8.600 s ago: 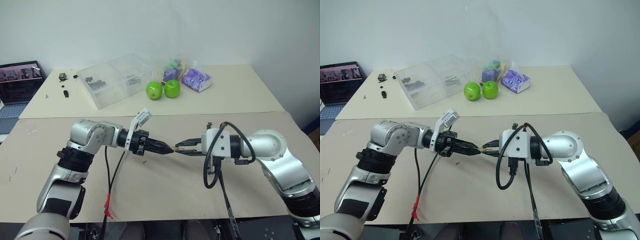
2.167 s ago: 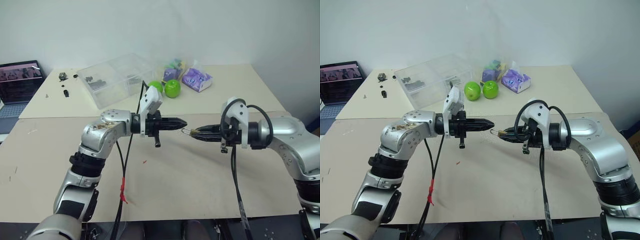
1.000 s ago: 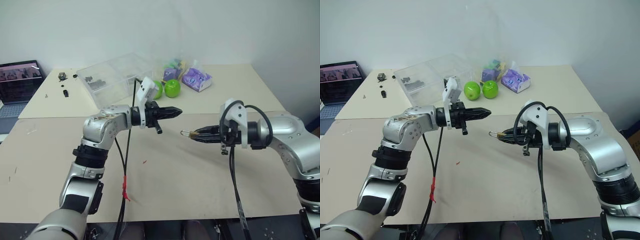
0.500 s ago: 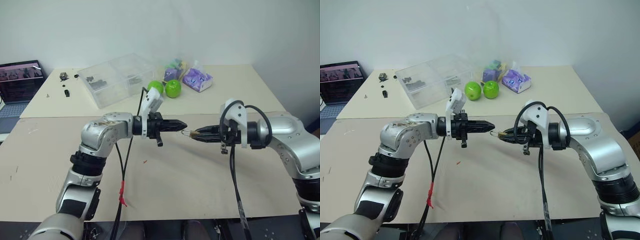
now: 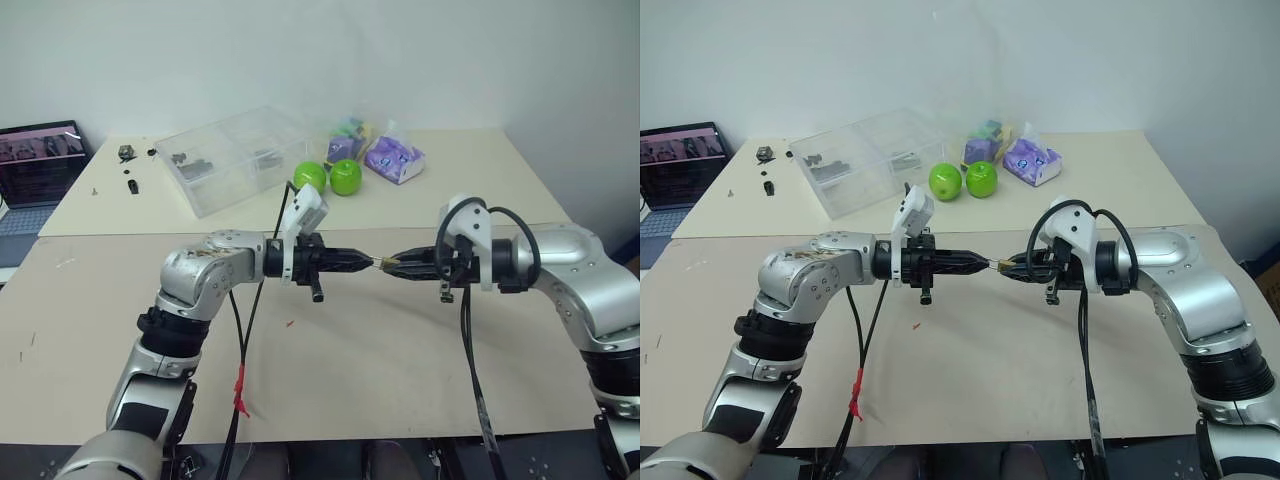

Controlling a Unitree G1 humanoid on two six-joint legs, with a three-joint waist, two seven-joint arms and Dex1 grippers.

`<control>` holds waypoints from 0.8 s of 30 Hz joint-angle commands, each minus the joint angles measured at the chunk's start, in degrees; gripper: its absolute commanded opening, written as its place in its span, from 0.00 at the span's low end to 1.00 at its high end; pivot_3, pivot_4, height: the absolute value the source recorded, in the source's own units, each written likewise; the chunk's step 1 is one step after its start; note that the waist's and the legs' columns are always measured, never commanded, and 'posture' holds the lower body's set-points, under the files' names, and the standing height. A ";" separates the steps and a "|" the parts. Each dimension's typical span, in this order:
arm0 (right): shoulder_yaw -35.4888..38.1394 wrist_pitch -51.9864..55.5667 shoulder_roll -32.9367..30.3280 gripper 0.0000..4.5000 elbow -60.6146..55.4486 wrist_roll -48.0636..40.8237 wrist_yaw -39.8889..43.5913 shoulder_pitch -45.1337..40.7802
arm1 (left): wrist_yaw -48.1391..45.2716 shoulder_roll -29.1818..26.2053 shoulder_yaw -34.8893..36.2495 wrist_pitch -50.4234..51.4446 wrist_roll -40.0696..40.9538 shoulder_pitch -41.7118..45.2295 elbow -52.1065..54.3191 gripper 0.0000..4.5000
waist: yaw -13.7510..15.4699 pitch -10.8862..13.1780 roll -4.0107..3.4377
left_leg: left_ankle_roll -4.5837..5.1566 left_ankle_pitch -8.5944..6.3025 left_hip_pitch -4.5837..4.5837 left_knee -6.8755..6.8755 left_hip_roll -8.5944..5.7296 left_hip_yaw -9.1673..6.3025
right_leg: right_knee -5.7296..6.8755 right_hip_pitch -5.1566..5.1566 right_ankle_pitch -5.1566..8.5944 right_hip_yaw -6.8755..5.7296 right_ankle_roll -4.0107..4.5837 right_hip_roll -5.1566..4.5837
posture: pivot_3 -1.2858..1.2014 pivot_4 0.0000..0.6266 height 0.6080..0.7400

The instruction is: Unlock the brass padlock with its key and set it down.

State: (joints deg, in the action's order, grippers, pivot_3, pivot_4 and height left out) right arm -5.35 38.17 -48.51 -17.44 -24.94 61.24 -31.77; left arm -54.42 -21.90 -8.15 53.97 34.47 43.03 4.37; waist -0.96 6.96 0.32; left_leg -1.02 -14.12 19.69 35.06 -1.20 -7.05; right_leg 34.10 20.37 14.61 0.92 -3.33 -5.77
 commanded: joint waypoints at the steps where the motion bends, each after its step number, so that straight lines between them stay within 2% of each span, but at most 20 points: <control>1: 1.39 -1.16 -0.20 0.04 -0.73 -0.11 0.10 -2.28 | -0.51 -0.09 1.05 0.90 1.95 1.48 0.72 0.02 | -0.01 0.00 0.00 | 0.00 0.00 0.00 0.00 0.00 0.00 | 0.00 0.00 0.00 0.00 0.00 0.00 | 0.52 0.24 1.00; 10: 1.92 0.52 0.26 0.04 -2.12 -1.87 -0.59 -3.59 | -0.43 -0.24 0.18 -1.41 1.01 1.04 0.66 0.02 | 0.00 0.00 0.00 | -0.01 0.00 0.00 0.00 0.00 0.00 | 0.00 0.00 0.00 0.00 0.00 0.00 | 0.52 0.24 1.00; 24: 3.85 0.87 -0.92 0.04 -6.21 -4.92 0.13 0.37 | -0.28 0.08 0.32 -4.48 -1.28 2.43 -2.96 0.02 | 0.09 0.00 0.00 | 0.00 0.00 0.01 0.00 0.00 0.00 | 0.00 0.00 0.00 0.00 0.00 0.00 | 0.52 0.24 1.00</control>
State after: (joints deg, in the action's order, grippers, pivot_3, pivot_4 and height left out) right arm -3.77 39.03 -48.77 -21.44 -28.44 61.28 -30.89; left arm -54.59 -21.95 -8.34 51.11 33.34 43.90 1.17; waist -0.87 6.96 0.32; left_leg -1.02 -14.12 19.70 35.07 -1.20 -7.05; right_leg 34.10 20.37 14.61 0.92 -3.33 -5.77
